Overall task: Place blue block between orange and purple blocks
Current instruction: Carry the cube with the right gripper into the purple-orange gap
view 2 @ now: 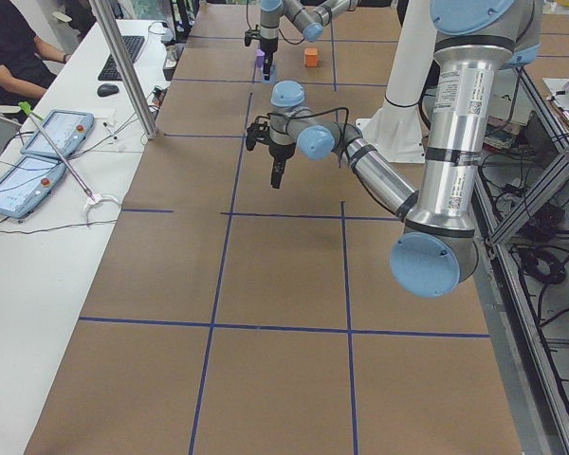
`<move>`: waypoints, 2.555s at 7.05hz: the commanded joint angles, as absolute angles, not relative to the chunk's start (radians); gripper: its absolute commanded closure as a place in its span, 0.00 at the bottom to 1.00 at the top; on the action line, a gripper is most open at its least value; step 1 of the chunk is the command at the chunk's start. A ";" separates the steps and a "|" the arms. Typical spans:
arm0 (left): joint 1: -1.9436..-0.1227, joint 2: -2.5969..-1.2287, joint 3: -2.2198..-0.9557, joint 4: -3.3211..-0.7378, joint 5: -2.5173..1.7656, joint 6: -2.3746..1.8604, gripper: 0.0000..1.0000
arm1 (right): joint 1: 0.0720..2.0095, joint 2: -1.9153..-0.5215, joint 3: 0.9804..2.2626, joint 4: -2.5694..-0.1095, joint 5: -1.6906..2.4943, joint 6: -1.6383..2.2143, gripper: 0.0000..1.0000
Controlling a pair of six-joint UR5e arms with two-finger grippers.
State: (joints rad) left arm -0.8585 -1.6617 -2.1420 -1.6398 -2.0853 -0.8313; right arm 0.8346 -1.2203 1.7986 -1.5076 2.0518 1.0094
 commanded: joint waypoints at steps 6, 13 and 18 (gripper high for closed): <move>-0.859 -1.654 -2.163 -1.638 -2.079 -0.833 0.00 | 0.997 -1.608 1.758 -1.256 2.180 0.752 0.78; -0.859 -1.654 -2.161 -1.637 -2.080 -0.830 0.00 | 0.916 -1.600 1.717 -1.246 2.131 0.736 0.75; -0.859 -1.655 -2.163 -1.637 -2.080 -0.830 0.00 | 0.913 -1.585 1.713 -1.240 2.126 0.719 0.73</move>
State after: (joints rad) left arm -0.8591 -1.6536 -2.1617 -1.6367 -2.0801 -0.8306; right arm 0.9134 -1.5894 1.7129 -1.2435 2.1268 0.7215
